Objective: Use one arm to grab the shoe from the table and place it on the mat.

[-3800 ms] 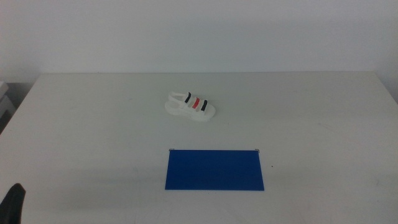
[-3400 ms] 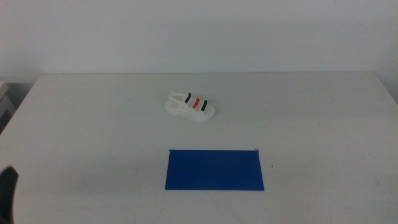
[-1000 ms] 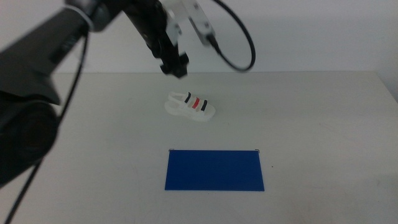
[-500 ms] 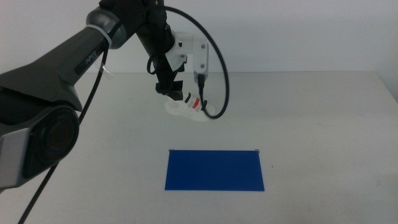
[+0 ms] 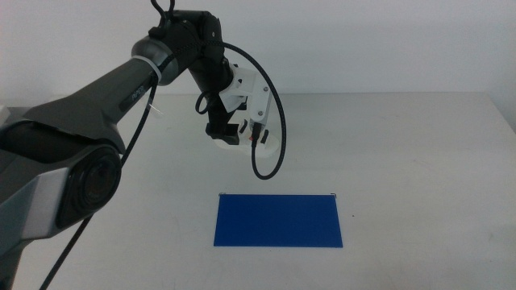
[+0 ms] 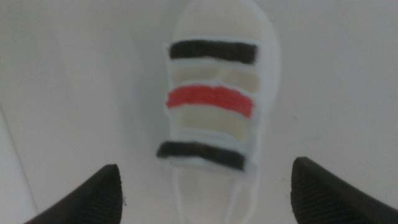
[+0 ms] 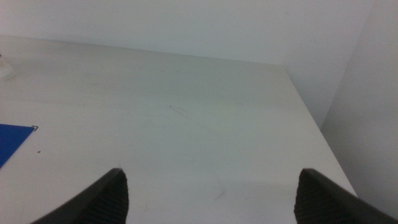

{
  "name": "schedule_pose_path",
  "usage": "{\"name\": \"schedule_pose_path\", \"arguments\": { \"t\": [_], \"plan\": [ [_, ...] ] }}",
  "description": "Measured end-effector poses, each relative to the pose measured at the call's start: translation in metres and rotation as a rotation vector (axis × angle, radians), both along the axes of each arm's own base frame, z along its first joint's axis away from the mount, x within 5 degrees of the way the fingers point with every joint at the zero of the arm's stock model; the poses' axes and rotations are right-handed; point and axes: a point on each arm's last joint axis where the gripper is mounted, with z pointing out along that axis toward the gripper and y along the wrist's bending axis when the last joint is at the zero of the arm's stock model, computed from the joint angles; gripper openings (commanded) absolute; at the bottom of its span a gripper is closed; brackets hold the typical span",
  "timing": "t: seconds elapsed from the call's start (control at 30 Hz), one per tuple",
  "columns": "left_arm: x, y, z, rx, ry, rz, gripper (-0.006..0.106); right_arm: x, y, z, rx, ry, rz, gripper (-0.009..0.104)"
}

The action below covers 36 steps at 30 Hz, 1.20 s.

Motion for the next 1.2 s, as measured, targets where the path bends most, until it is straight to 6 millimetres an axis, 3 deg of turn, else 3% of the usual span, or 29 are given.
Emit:
{"name": "schedule_pose_path", "arguments": {
  "t": [0.33,0.53,0.9,0.93,1.07,1.2],
  "plan": [
    [0.007,-0.003,-0.028,-0.004,0.016,0.003,0.091,0.0,0.0,0.0,0.0,0.0,0.0,0.078],
    [0.007,-0.004,-0.029,-0.012,0.013,0.005,0.089,0.0,0.0,0.0,0.0,0.0,0.0,0.078],
    [0.008,-0.005,-0.027,-0.021,0.006,0.007,0.033,0.0,0.0,0.0,0.0,0.0,0.0,0.078],
    [0.008,-0.005,-0.027,-0.021,0.005,0.008,0.022,0.0,0.0,0.0,0.0,0.0,0.0,0.078],
    [0.008,-0.005,-0.026,-0.03,0.007,0.032,0.015,0.0,0.0,0.0,0.0,0.0,0.0,0.078],
    [0.007,-0.004,-0.023,-0.033,0.028,0.061,0.0,0.0,0.0,0.0,0.0,0.0,0.0,0.078]
  ]
}}
